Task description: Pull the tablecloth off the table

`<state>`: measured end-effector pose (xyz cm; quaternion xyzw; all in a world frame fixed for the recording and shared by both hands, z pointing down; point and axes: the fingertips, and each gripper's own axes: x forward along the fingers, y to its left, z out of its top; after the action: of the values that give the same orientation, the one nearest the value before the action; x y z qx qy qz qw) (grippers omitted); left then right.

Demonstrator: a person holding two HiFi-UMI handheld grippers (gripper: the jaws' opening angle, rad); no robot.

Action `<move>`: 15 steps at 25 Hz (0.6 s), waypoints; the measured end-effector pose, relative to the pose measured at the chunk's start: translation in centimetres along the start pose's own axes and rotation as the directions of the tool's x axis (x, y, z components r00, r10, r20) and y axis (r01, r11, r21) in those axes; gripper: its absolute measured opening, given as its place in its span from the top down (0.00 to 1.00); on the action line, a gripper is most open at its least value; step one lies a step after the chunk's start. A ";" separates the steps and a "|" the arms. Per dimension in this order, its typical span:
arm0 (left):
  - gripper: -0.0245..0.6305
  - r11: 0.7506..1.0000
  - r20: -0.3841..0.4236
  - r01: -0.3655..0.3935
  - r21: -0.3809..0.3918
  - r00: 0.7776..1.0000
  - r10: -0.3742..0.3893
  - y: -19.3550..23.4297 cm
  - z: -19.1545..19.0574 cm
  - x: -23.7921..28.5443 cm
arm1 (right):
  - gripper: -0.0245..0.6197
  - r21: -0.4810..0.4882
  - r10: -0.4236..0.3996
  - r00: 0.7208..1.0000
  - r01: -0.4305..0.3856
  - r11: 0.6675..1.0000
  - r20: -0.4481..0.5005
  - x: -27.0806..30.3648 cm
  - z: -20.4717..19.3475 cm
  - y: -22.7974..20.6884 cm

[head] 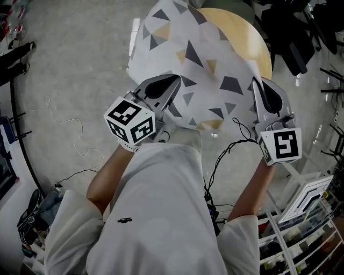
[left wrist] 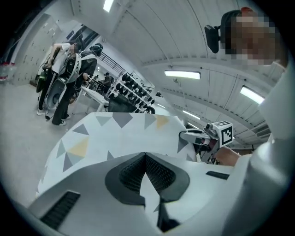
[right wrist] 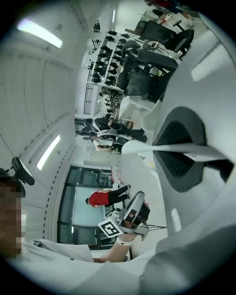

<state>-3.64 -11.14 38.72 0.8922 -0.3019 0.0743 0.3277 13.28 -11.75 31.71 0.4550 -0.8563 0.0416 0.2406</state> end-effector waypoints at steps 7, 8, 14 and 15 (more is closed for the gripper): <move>0.95 0.999 0.061 0.050 0.005 0.997 -0.050 0.4 -0.2 -12.9 | 0.94 -0.005 0.085 0.996 -0.085 0.996 0.018 -1.0 6.6 17.9; 0.95 0.998 0.060 0.059 0.005 0.996 -0.059 0.4 -0.5 -14.4 | 0.94 -0.021 0.101 0.995 -0.101 0.995 0.007 -1.0 6.9 20.4; 0.95 0.996 0.024 0.082 0.023 0.996 -0.082 -0.6 -3.4 -19.9 | 0.94 0.022 0.106 0.994 -0.106 0.994 -0.014 -4.0 6.2 29.3; 0.95 0.996 0.020 0.080 0.026 0.997 -0.081 -0.9 -4.0 -20.5 | 0.94 0.039 0.094 0.996 -0.093 0.995 -0.011 -4.9 5.9 29.8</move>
<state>-19.42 1.95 34.53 0.9083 -0.2682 0.0555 0.3160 -10.41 7.64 28.73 0.4187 -0.8743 0.0721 0.2349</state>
